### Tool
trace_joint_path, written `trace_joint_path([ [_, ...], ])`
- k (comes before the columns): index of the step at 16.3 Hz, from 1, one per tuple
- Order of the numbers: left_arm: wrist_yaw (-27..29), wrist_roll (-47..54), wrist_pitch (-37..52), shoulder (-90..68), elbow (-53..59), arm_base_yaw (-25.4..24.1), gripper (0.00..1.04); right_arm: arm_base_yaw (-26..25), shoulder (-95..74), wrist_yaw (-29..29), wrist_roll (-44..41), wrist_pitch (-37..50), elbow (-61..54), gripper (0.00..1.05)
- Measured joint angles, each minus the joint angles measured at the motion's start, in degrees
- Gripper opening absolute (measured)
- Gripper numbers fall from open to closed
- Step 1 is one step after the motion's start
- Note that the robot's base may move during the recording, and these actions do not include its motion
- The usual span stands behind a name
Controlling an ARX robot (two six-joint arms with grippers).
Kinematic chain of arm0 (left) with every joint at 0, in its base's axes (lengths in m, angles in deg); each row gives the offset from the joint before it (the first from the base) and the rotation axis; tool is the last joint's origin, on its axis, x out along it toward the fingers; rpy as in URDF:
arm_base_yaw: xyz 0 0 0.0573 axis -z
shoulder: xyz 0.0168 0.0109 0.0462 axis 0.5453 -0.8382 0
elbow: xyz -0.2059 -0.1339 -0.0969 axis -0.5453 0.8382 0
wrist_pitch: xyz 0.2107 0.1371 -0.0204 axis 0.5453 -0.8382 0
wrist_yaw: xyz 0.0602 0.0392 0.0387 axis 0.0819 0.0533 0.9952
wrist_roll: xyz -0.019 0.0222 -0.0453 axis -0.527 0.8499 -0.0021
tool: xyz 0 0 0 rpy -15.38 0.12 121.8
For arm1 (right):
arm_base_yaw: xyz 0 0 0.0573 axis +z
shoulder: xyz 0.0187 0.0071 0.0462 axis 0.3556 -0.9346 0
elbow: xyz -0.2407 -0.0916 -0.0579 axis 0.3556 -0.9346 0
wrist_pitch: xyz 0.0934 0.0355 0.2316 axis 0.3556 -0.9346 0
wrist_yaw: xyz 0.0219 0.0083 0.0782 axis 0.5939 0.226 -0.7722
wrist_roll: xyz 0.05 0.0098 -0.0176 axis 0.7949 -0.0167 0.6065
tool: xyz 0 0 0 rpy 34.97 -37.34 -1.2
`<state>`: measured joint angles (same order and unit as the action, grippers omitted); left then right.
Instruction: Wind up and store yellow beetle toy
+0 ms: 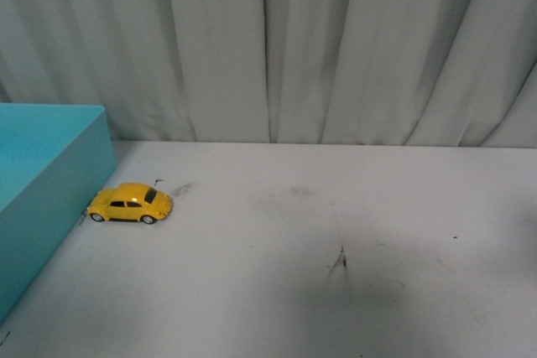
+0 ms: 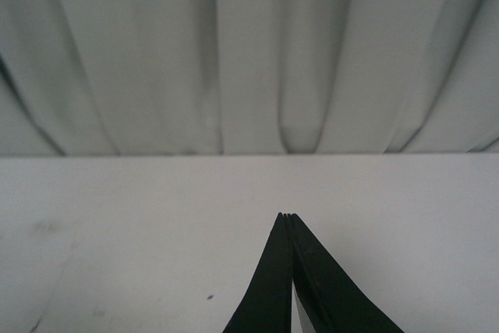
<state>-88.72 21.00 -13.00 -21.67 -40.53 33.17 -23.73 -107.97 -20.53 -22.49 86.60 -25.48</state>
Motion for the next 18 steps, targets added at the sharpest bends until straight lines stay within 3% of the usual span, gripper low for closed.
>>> trace_joint_path([
  [1, 0.0, 0.0, 0.0, 0.0, 0.0, 0.0, 0.98, 1.7, 4.1, 2.9, 0.3, 0.6, -1.6, 0.02],
  [5, 0.0, 0.0, 0.0, 0.0, 0.0, 0.0, 0.98, 2.9, 16.8, 3.0, 0.4, -2.8, -8.1, 0.02],
  [10, 0.0, 0.0, 0.0, 0.0, 0.0, 0.0, 0.98, 2.9, 39.9, 3.1, 0.4, -21.3, -11.5, 0.02],
  [18, 0.0, 0.0, 0.0, 0.0, 0.0, 0.0, 0.98, 2.9, 59.8, 3.1, 0.4, -38.8, -14.1, 0.02],
])
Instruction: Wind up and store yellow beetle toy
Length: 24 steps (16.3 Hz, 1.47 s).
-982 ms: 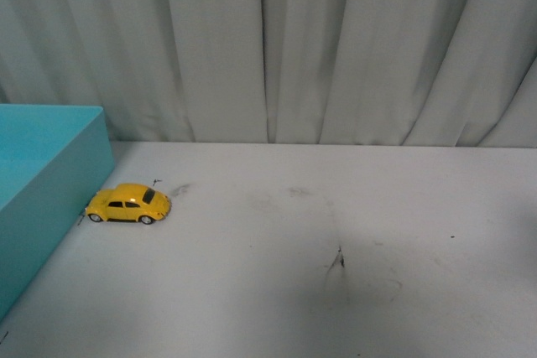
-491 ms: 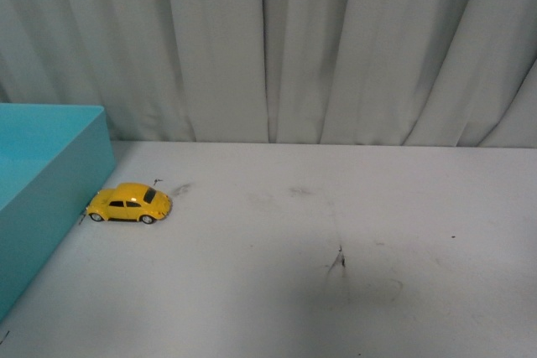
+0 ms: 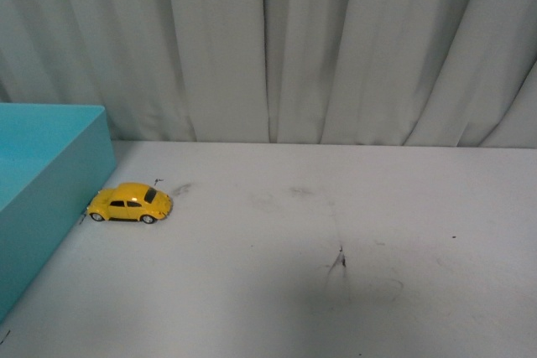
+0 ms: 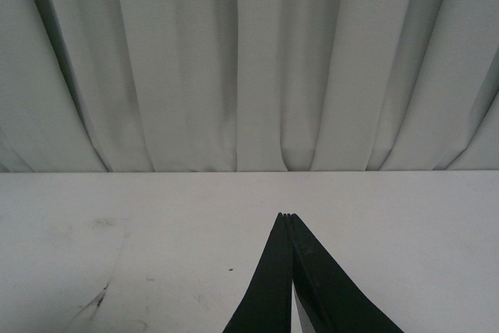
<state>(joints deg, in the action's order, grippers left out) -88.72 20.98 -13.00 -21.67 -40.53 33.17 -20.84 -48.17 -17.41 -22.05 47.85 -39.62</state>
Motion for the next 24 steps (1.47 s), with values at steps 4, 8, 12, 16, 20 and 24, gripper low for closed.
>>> trace_joint_path([
  [4, 0.0, 0.0, 0.0, 0.0, 0.0, 0.0, 0.98, 0.0, 3.0, 0.0, 0.0, -2.4, 0.0, 0.02],
  [8, 0.0, 0.0, 0.0, 0.0, 0.0, 0.0, 0.98, 0.0, 5.8, 0.0, 0.0, -5.0, 0.0, 0.02],
  [12, 0.0, 0.0, 0.0, 0.0, 0.0, 0.0, 0.98, 0.0, 14.1, 0.0, 0.0, -13.0, 0.0, 0.02],
  [16, 0.0, 0.0, 0.0, 0.0, 0.0, 0.0, 0.98, 0.0, 19.9, 0.0, 0.0, -18.6, 0.0, 0.02],
  [20, 0.0, 0.0, 0.0, 0.0, 0.0, 0.0, 0.98, 0.0, 24.2, 0.0, 0.0, -22.9, 0.0, 0.02],
  [24, 0.0, 0.0, 0.0, 0.0, 0.0, 0.0, 0.98, 0.0, 35.4, 0.1, 0.0, -34.6, 0.0, 0.02],
])
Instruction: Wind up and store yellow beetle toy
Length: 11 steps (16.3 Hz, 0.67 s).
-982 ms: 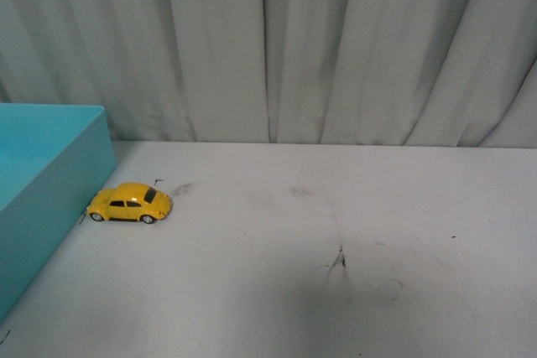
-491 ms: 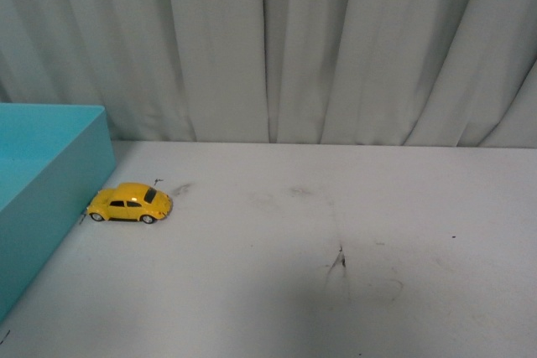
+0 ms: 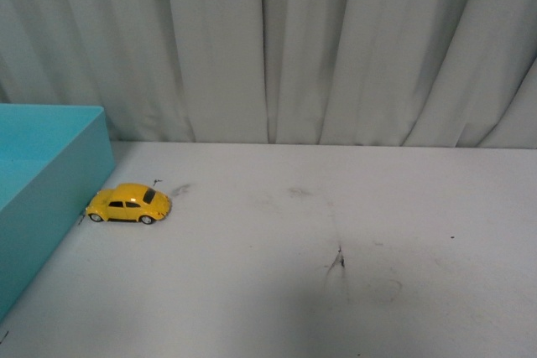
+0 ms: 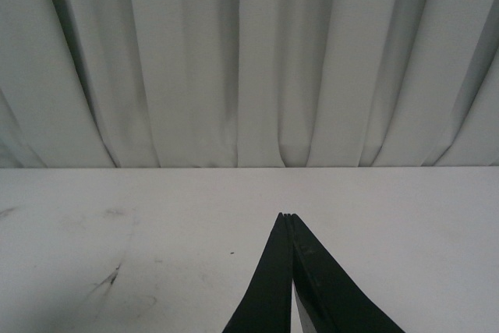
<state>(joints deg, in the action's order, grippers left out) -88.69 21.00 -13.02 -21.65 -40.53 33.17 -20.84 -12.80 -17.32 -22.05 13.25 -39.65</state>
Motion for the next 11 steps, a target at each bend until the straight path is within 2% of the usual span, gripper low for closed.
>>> trace_joint_path([
  [8, 0.0, 0.0, 0.0, 0.0, 0.0, 0.0, 0.98, 0.0, 0.0, 0.0, 0.0, 0.0, 0.0, 0.86],
  [9, 2.4, -2.1, -7.2, -1.8, -2.0, 1.2, 0.98, 0.0, 0.0, 0.0, 0.0, 0.0, 0.0, 0.95],
  [10, 9.0, -6.7, -15.7, -7.9, -6.3, 3.9, 0.98, 0.0, 0.0, 0.0, 0.1, -0.1, 0.0, 1.00],
  [11, 14.5, -14.4, -22.3, -18.4, -12.1, 4.9, 0.98, 0.0, 0.0, -0.1, 0.2, 0.0, 0.0, 0.97],
])
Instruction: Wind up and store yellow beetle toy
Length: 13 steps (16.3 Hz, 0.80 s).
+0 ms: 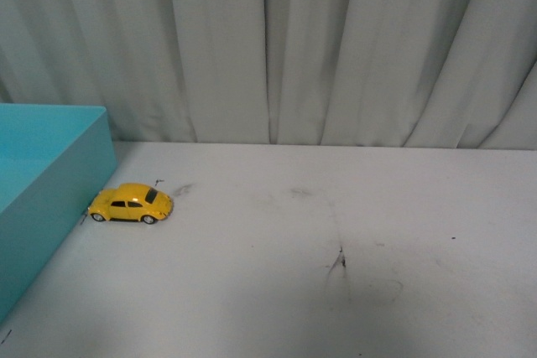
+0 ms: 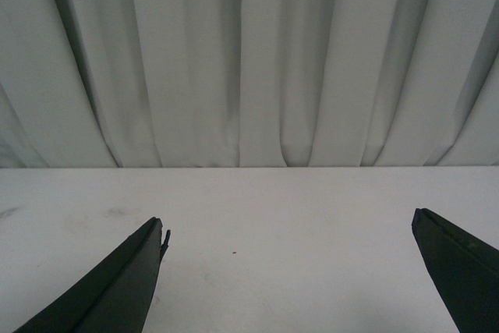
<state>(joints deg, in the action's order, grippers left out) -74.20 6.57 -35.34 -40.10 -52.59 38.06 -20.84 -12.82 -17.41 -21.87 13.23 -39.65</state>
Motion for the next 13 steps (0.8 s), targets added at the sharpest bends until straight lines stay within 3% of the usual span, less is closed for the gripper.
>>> trace_joint_path([
  [2, -0.9, -6.6, 10.9, -12.7, -3.8, -7.7, 0.98, 0.0, 0.0, 0.1, 0.1, 0.0, 0.0, 0.98],
  [5, -8.4, 0.3, 34.2, -41.3, -15.0, -13.3, 0.98, 0.0, 0.0, 0.1, 0.1, 0.0, 0.0, 0.98],
  [6, -11.7, 3.7, 38.4, -50.4, -19.9, -14.2, 0.98, 0.0, 0.0, 0.1, 0.1, 0.0, 0.0, 0.98],
  [9, -21.1, 9.3, 42.1, -64.2, -30.5, -13.6, 0.98, 0.0, 0.0, 0.1, 0.1, 0.0, 0.0, 0.98],
  [13, -33.5, 27.1, 32.1, -77.4, -48.8, -8.2, 0.98, 0.0, 0.0, 0.1, 0.1, 0.0, 0.0, 0.98],
])
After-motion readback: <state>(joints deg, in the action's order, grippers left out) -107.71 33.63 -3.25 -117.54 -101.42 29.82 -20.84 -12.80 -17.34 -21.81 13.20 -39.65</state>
